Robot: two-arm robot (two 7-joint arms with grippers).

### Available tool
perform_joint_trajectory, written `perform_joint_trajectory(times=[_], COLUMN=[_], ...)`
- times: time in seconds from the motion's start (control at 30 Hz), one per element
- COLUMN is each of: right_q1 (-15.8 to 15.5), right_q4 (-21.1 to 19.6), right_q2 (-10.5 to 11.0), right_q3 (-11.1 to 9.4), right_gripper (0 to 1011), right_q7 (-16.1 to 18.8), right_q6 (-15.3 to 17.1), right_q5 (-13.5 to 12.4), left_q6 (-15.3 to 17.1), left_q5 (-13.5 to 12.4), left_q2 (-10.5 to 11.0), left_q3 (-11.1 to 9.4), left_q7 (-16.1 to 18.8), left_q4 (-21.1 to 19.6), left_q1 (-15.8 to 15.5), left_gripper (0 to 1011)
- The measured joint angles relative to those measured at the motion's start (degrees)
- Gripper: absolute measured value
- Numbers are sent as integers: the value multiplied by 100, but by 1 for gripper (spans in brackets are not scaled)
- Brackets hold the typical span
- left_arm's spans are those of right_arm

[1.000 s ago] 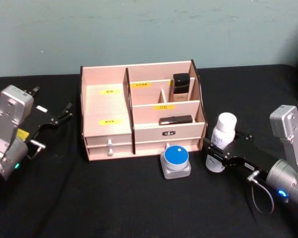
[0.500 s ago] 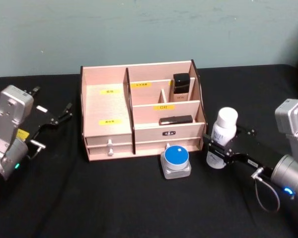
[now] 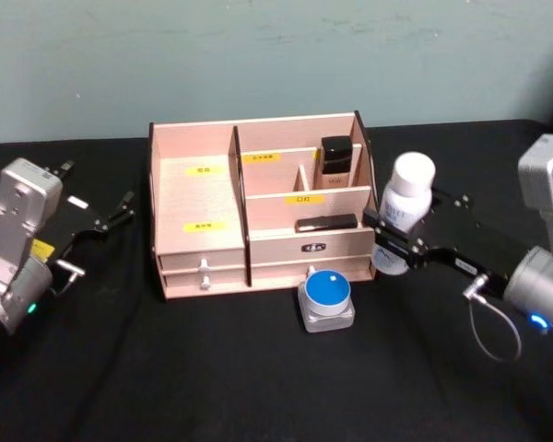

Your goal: Pick up the facial cleanser and watermelon frost from the table and place them into the tiered storage box.

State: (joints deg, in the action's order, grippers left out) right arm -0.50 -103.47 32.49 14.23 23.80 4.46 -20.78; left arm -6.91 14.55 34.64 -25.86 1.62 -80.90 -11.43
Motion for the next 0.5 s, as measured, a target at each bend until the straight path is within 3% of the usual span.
perform_joint_trajectory(times=[0.17,0.5], right_q1=[266,1155], right_q4=[-4,604], right_q2=[-99,-629], right_q3=[125,582], right_gripper=[615,615], right_q7=[-15,-87], right_q6=[76,115], right_q5=[58,271], left_q6=[0,0], left_q5=[0,0], left_q2=[0,0], left_q3=[0,0], left_q7=[0,0], left_q4=[0,0], left_q1=[0,0], left_gripper=[1010,1010])
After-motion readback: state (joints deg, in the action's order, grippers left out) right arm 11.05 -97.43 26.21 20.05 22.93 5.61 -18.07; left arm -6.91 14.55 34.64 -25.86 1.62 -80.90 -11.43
